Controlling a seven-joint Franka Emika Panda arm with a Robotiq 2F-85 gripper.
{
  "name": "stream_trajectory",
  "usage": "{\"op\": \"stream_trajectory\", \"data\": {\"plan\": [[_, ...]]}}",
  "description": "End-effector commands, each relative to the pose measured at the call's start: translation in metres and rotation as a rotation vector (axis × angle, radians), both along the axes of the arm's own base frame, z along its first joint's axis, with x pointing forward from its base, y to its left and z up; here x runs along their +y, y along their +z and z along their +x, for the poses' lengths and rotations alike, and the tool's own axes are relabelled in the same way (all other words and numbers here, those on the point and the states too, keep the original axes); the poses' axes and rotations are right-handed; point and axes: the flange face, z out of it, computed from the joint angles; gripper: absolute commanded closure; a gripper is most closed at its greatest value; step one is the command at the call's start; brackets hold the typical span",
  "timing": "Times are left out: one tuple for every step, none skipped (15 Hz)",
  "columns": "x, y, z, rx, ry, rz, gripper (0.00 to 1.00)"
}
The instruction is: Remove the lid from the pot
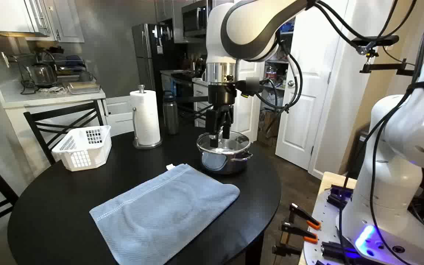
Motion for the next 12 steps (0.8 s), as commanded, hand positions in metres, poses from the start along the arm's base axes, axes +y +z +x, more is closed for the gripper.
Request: {"op": "stream_trajectory", "data": {"plan": [[0.000,0.000,0.000,0.001,0.000,0.000,0.00],[0.000,0.000,0.000,0.001,0.000,0.000,0.00],[0.000,0.000,0.000,0.001,0.000,0.000,0.00],[0.000,0.000,0.000,0.001,0.000,0.000,0.00],[0.000,0.000,0.000,0.001,0.000,0.000,0.00],[0.000,0.000,0.000,0.001,0.000,0.000,0.00],[0.000,0.000,0.000,0.001,0.000,0.000,0.00],[0.001,0.008,0.009,-0.021,-0.043,0.007,0.00],[-0.005,0.020,0.019,-0.039,-0.113,0.039,0.00],[-0.016,0.033,0.028,-0.039,-0.173,0.061,0.00],[-0.028,0.047,0.036,-0.043,-0.217,0.079,0.00],[-0.046,0.059,0.042,-0.036,-0.263,0.103,0.00]]}}
